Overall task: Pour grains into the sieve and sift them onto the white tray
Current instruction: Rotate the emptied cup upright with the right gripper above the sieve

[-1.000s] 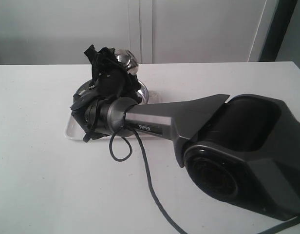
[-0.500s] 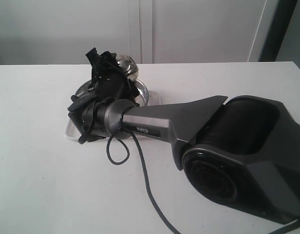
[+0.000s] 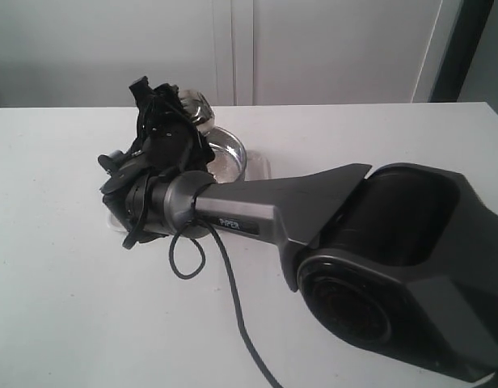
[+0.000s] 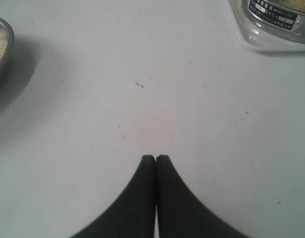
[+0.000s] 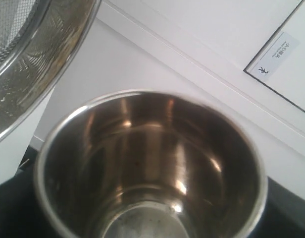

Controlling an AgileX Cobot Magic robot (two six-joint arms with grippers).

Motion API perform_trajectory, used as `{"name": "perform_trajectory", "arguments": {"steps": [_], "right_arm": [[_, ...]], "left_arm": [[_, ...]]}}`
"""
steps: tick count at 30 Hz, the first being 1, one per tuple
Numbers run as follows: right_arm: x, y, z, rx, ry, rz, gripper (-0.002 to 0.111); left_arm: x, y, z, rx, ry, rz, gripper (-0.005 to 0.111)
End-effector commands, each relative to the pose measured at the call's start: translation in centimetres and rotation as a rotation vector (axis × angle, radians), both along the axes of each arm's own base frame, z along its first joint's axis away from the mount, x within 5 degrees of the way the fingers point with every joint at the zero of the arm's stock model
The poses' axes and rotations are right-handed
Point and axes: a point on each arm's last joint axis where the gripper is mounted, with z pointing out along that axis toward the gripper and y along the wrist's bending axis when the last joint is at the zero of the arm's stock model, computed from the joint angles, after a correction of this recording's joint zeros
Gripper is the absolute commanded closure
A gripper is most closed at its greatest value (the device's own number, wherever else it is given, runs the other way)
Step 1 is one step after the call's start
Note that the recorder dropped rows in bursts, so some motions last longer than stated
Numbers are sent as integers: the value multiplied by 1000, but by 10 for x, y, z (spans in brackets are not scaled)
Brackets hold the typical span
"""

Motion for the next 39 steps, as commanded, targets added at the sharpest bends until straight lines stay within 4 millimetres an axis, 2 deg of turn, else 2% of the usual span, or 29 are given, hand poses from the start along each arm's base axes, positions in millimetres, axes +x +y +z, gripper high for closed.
{"name": "perform_trajectory", "arguments": {"steps": [1, 8, 12, 21, 29, 39], "right_arm": [[0, 2, 9, 41, -2, 24, 108], [-1, 2, 15, 40, -24, 29, 108], [-1, -2, 17, 23, -55, -25, 108], [1, -1, 12, 93, -2, 1, 108], [-1, -3, 18, 19, -56, -30, 108], [-7, 5, 17, 21, -46, 12, 108]], "left_arm": [[0, 0, -3, -14, 7, 4, 107], [0, 0, -3, -14, 7, 4, 107], [0, 0, -3, -14, 7, 4, 107], [0, 0, -3, -14, 7, 4, 107], [0, 0, -3, -14, 7, 4, 107], [0, 0, -3, -14, 7, 4, 107]]}}
